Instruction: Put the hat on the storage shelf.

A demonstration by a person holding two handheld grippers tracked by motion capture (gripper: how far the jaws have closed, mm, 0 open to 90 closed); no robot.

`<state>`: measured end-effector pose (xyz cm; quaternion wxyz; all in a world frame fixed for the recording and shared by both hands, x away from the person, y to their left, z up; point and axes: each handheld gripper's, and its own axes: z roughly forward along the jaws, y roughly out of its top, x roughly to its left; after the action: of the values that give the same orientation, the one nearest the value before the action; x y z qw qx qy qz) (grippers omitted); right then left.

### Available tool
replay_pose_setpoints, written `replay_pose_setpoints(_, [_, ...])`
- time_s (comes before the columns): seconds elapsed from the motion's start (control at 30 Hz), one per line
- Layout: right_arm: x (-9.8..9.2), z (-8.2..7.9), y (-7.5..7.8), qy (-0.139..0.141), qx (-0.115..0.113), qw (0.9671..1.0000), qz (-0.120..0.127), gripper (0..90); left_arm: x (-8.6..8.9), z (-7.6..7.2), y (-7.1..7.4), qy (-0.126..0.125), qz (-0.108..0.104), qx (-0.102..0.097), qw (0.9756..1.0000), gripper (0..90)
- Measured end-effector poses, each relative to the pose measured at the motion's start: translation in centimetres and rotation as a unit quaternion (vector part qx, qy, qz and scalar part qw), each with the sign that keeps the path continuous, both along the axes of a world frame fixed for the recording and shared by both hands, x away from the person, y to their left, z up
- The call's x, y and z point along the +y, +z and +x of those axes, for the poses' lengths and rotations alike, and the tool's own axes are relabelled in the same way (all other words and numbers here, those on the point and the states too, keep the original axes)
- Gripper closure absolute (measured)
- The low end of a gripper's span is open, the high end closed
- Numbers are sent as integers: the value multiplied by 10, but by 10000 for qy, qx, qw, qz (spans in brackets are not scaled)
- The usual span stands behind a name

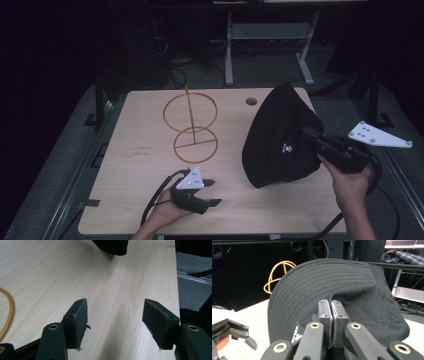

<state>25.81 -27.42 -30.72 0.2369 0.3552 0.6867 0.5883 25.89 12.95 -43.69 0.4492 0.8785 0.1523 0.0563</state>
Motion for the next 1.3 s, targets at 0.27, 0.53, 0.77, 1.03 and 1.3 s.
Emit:
replay_pose_setpoints(0.27, [6,5,11,71,-63,9999,-110,878,2,0,0,33,28,-58,10000,354])
replay_pose_setpoints(0.53, [15,11,25,181,-150,9995,-211,877,1,0,0,38,14,-101,9999,355])
replay_pose_setpoints(0.77, [25,18,32,296,-172,9991,-231,877,2,-1,-1,47,56,-128,9999,355])
replay_pose_setpoints(1.03, [34,25,38,426,-179,9986,-261,877,4,-1,-1,52,64,-127,9999,353])
replay_pose_setpoints(1.3, [42,30,45,487,-183,9983,-281,877,4,-2,0,85,26,-127,9999,345])
